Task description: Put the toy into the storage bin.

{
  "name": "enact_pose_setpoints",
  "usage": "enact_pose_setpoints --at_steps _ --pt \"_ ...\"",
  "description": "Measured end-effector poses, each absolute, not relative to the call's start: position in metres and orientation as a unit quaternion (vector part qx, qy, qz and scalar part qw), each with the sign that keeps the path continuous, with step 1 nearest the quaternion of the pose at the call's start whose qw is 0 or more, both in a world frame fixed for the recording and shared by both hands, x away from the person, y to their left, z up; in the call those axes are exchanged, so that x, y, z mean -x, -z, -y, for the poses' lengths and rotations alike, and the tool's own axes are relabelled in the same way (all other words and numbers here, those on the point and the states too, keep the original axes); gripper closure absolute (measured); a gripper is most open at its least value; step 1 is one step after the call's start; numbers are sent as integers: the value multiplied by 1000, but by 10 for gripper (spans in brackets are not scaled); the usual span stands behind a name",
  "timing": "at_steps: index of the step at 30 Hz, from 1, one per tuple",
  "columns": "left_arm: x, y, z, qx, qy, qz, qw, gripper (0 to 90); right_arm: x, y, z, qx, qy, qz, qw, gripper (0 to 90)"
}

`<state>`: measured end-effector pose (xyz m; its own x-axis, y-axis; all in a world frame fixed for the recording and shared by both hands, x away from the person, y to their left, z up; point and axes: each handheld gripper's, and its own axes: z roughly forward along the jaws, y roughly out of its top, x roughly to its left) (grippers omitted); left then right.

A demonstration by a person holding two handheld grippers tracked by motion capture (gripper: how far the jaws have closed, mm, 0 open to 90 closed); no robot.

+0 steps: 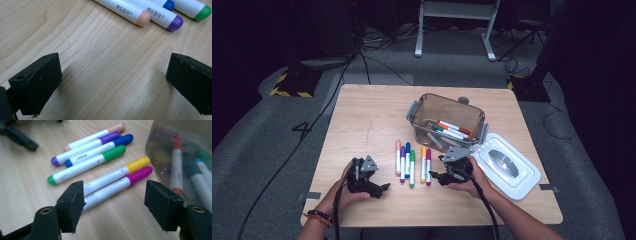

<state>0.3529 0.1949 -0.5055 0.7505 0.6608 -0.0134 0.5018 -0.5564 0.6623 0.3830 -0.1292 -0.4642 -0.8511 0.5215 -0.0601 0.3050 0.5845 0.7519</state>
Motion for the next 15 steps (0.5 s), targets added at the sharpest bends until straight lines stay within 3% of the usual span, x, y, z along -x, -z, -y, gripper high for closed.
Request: enact_pose_setpoints --at_steps 7,15 --pt "-353 506 -195 -874 -119 -331 334 5 -403 477 113 -264 -380 -873 153 375" --pt "-353 506 -195 -875 -119 -331 334 5 -414 489 111 -282 -353 -878 156 490"
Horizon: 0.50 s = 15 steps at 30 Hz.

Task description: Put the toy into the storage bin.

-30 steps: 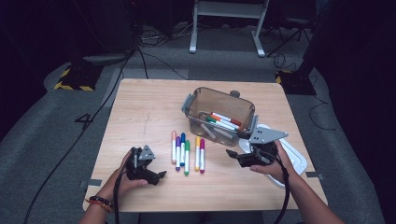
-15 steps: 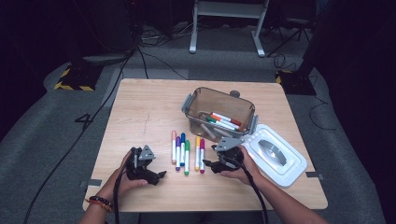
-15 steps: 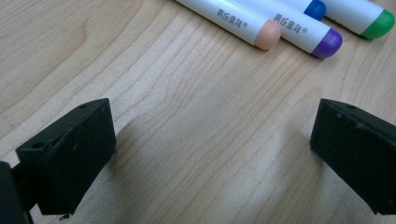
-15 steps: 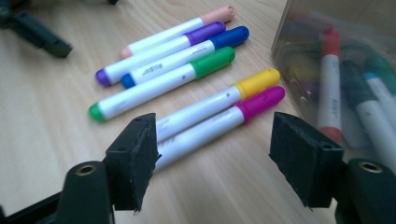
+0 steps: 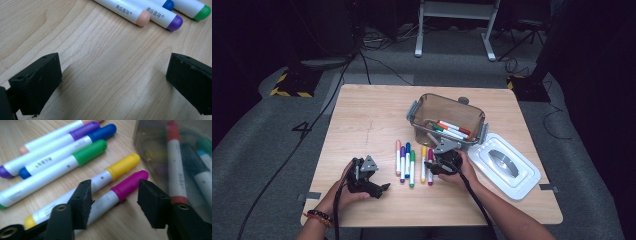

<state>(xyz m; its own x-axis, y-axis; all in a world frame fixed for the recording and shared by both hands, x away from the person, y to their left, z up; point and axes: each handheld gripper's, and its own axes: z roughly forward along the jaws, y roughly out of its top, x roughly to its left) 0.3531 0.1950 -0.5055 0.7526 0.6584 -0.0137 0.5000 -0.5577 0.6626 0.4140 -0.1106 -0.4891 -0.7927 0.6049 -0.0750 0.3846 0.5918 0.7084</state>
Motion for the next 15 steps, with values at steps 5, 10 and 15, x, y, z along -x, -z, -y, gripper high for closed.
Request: enact_pose_setpoints --at_steps 5,10,15 --pt "-353 506 -195 -875 -119 -331 334 5 -416 490 119 -284 -339 -885 145 612" --pt "-353 506 -195 -874 -119 -331 334 5 -413 489 133 -281 -328 -891 139 743" --pt "-353 506 -195 -874 -118 -331 334 4 -407 488 152 -283 -326 -892 130 764"
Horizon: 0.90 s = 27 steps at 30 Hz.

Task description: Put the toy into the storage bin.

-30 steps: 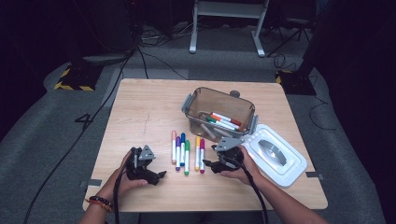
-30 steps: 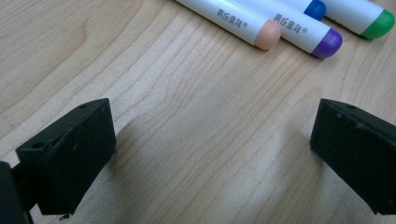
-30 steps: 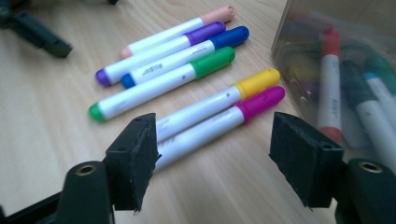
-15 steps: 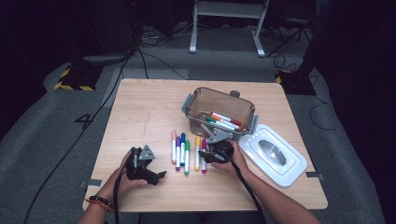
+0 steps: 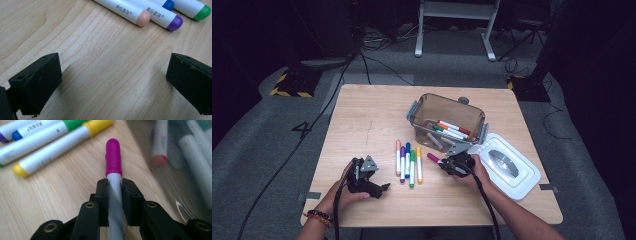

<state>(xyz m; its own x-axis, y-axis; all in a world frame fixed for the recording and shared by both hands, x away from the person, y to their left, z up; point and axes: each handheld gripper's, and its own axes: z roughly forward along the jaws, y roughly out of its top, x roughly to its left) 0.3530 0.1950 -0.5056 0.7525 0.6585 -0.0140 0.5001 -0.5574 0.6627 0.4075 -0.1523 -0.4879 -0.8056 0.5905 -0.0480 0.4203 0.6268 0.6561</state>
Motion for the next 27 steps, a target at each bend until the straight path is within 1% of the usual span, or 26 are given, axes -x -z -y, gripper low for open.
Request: enact_pose_setpoints --at_steps 5,8,13,17,20,24,27 --pt "-353 506 -195 -875 -119 -331 334 5 -395 487 170 -280 -327 -895 120 761" --pt "-353 506 -195 -875 -119 -331 334 5 -386 487 178 -275 -326 -897 114 744" --pt "-353 506 -195 -874 -119 -331 334 5 -378 488 184 -260 -330 -901 108 608" --pt "-353 506 -195 -875 -119 -331 334 5 -382 489 177 -253 -336 -901 109 536" --pt "-353 506 -195 -875 -119 -331 334 5 -388 492 171 -254 -347 -897 105 522" --pt "-353 506 -195 -875 -119 -331 334 5 -393 493 166 -252 -354 -895 103 542" --pt "-353 506 -195 -875 -119 -331 334 5 -394 493 163 -248 -357 -895 103 608"
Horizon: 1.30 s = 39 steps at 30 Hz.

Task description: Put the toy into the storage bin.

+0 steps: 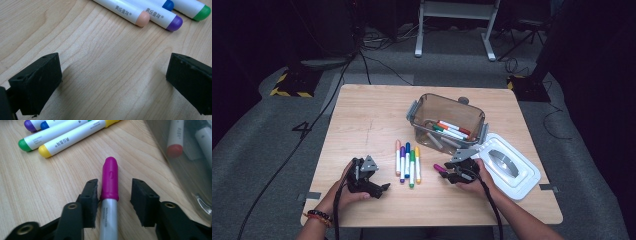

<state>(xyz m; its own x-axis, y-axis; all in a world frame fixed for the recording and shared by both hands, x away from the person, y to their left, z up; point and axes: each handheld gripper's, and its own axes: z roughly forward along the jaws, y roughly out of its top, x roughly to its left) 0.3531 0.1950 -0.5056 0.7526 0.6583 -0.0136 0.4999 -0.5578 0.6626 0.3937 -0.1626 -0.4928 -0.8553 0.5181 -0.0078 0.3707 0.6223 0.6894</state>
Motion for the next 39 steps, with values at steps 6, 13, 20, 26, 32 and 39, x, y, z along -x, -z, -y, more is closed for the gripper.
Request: enact_pose_setpoints --at_steps 6,13,20,26,32,39 --pt "-353 506 -195 -875 -119 -331 334 5 -391 493 163 -235 -361 -897 100 740" --pt "-353 506 -195 -875 -119 -331 334 5 -388 490 172 -228 -364 -899 90 745" --pt "-353 506 -195 -875 -119 -331 334 5 -377 468 194 -226 -404 -882 92 746" --pt "-353 506 -195 -874 -119 -331 334 5 -370 447 207 -222 -432 -869 99 746" --pt "-353 506 -195 -874 -119 -331 334 5 -362 429 216 -217 -447 -861 110 746" --pt "-353 506 -195 -874 -119 -332 334 5 -353 405 231 -214 -467 -849 125 746"
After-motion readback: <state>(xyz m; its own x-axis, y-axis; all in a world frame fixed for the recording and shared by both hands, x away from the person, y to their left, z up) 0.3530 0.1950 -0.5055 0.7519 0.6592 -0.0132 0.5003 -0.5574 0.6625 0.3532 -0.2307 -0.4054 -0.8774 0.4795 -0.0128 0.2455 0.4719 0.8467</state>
